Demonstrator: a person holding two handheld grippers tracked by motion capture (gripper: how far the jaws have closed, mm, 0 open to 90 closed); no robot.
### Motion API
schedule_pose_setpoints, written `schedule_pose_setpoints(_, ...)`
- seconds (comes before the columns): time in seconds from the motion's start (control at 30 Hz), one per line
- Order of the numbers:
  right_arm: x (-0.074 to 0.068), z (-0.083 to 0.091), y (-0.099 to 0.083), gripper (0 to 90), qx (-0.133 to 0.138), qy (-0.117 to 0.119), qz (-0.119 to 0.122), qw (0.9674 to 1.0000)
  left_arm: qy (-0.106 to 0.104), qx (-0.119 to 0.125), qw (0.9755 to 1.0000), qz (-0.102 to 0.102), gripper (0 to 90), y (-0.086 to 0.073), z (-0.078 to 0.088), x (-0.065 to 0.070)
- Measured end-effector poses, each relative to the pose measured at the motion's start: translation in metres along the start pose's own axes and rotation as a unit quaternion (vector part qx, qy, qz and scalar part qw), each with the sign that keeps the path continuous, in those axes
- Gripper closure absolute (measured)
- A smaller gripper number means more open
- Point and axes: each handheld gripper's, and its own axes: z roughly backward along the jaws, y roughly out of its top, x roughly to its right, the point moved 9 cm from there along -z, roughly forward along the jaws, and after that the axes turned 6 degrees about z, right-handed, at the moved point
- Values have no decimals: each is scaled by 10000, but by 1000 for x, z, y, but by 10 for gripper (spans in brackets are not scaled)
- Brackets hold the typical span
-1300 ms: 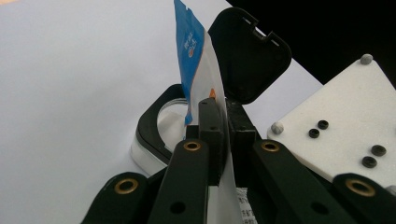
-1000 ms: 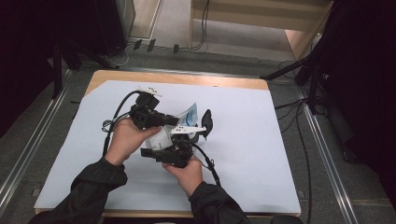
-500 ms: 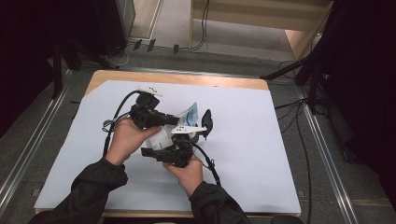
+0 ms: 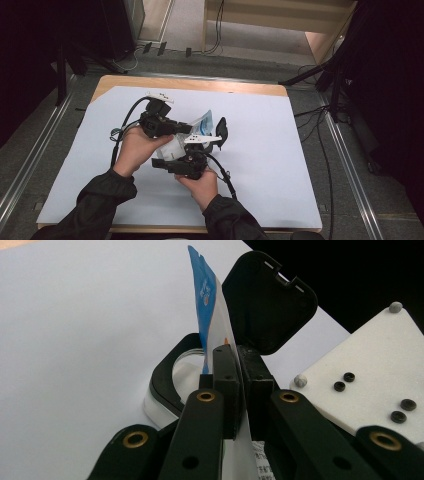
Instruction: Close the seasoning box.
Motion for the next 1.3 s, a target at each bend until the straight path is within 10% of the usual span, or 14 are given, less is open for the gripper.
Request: schedule_pose_setpoints(1.3, -2, 0, 2, 561, 139, 69, -120, 9998, 32, -101, 9998, -178, 900, -4, 2, 5)
